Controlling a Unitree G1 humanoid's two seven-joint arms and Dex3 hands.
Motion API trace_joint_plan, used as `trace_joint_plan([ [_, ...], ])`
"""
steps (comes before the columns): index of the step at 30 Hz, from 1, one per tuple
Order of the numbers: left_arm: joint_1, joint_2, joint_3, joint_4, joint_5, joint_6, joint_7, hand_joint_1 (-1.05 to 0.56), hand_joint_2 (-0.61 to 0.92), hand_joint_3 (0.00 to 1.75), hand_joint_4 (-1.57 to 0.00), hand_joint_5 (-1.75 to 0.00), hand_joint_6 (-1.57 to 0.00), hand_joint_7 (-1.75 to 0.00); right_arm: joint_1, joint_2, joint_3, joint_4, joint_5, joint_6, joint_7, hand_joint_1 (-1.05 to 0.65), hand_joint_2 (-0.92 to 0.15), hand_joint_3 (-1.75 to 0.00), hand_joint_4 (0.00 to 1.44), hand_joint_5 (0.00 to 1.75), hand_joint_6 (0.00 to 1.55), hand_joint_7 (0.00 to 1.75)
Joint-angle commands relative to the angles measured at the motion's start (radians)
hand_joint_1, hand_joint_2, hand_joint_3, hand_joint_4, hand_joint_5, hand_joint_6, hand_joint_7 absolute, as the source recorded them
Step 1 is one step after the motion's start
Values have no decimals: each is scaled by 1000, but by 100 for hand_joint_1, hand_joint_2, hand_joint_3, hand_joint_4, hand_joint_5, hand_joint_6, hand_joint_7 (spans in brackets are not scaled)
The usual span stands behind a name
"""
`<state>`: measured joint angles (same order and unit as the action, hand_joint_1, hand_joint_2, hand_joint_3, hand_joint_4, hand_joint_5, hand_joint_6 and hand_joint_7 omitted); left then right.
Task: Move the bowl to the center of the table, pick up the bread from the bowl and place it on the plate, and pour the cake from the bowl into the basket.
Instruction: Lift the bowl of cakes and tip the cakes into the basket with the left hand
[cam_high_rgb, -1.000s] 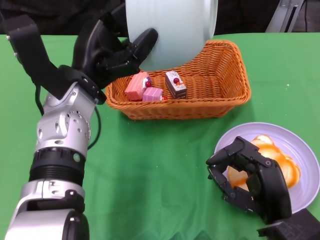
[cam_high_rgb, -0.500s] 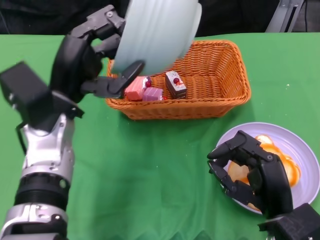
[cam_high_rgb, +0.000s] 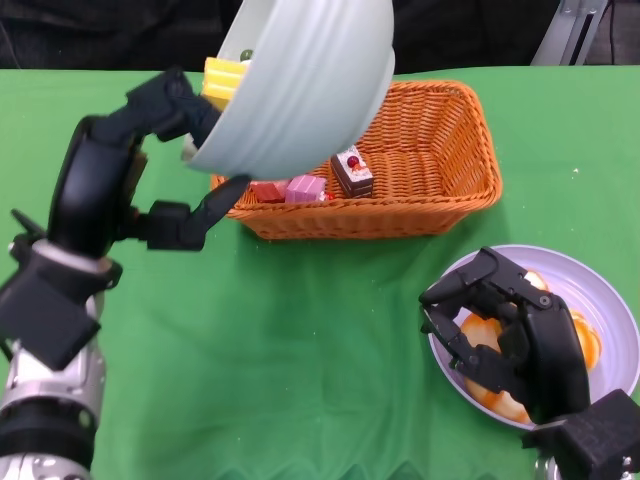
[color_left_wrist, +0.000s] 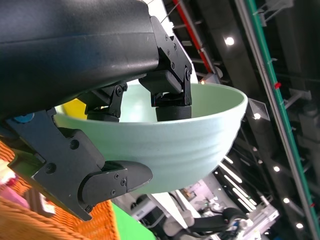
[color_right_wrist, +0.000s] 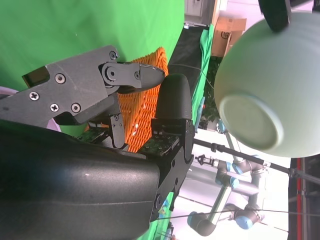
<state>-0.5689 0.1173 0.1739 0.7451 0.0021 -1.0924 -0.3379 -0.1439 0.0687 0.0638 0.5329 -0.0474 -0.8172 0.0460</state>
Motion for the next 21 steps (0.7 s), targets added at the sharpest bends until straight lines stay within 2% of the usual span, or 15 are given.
trace_joint_plan([
  [1,29,28,22,22,81,-81,106,-7,63,104,-71,-165,-74,-147,-4,-16,-15,-4,-9,3,-14,-13,-86,-34,65,145,60,126],
  [5,71,33,81,19,293,-188,290,-2,54,108,-77,-159,-76,-146,-12,-20,-21,6,-19,9,-21,-13,-87,-33,65,146,59,127],
  [11,149,62,138,-9,597,-260,556,-3,55,112,-71,-148,-72,-142,-23,-24,-29,21,-8,12,-17,-12,-88,-30,64,147,59,125],
  [16,221,95,114,-66,811,-235,793,-3,57,108,-73,-147,-70,-142,-27,-26,-32,30,-16,5,-26,-13,-88,-28,65,147,60,124],
  [21,283,149,31,-98,997,-191,1073,-5,59,103,-75,-147,-68,-142,-26,-29,-33,29,-16,0,-27,-13,-89,-28,66,146,61,124],
])
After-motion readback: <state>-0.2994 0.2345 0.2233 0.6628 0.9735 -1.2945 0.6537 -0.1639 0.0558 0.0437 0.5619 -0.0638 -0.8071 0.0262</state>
